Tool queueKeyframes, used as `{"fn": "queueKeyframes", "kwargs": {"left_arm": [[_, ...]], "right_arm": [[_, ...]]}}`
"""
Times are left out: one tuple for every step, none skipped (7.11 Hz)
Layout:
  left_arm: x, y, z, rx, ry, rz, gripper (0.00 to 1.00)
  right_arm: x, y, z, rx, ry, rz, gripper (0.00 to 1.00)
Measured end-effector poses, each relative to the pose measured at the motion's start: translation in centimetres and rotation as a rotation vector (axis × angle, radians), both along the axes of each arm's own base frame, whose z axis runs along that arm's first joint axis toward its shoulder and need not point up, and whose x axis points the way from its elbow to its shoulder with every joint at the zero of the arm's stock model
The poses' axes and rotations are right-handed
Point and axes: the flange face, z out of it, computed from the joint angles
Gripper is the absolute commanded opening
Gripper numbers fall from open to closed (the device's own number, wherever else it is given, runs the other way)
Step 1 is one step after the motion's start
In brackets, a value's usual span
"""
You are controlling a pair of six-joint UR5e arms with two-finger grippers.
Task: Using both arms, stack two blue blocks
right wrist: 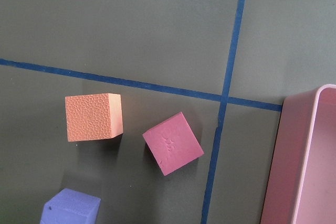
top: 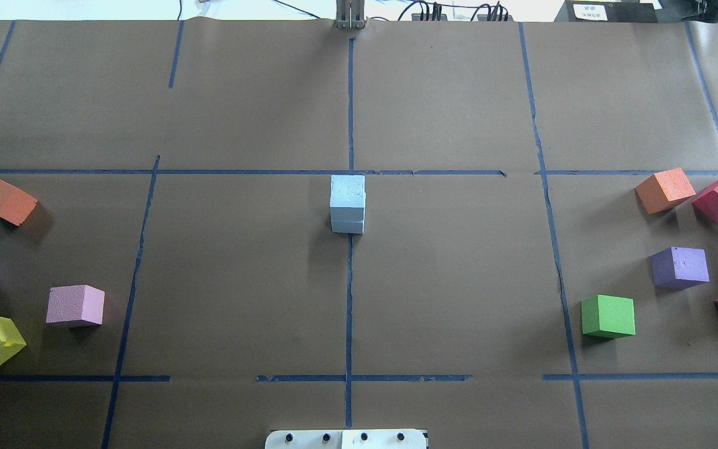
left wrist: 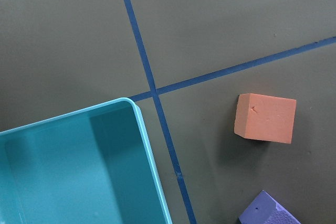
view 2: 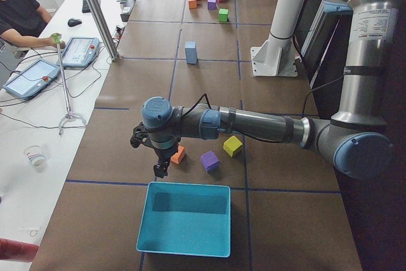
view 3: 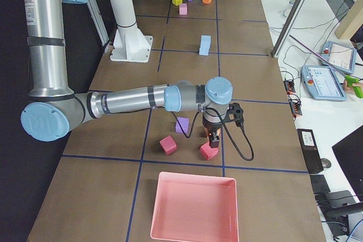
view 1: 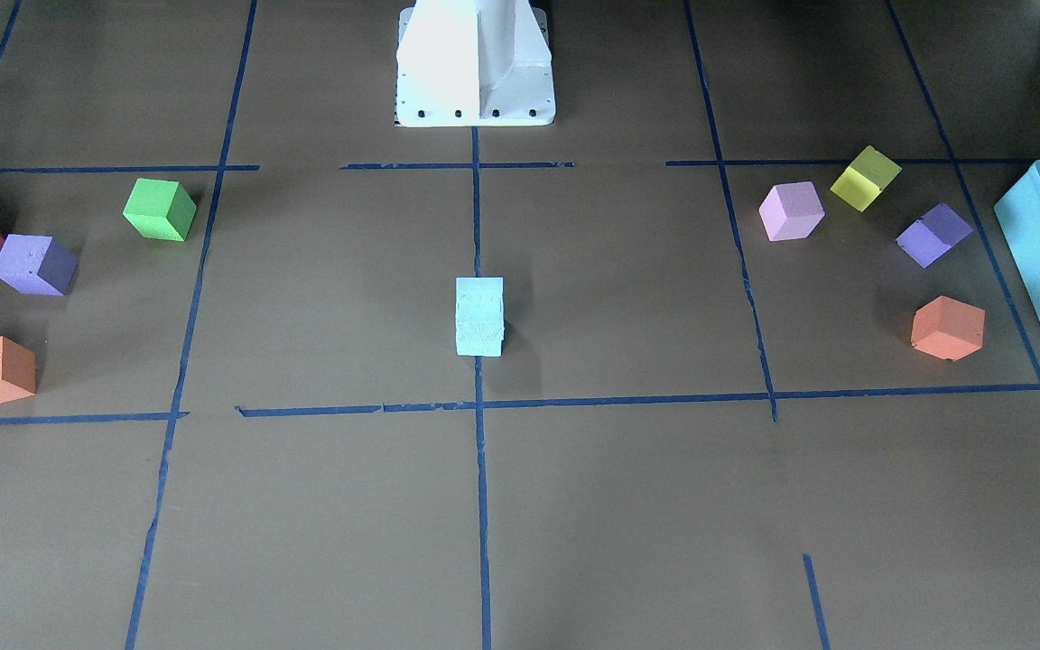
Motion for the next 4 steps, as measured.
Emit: {"fn": "queueKeyframes", "kwargs": {"left_arm": [[0.18,0.32,0.15,0.0,0.03,0.001,1.0],[0.3,0.52,0.47,0.009,0.047,0.002,1.0],[0.34,0.64,0.82,0.028,0.054,0.003,1.0],[0.34,0.74,0.94,0.04,0.054,0.001,1.0]], "right_arm": [[-0.11,0.02,0.01,-0.001,-0.002,-0.001,1.0],[-0.19,0.03,0.0,-0.001,-0.002,-0.003,1.0],[-0.32,0.02,0.01,-0.001,0.0,-0.005,1.0],[-0.45,-0.01,-0.05,0.0,0.0,-0.007,1.0]]}}
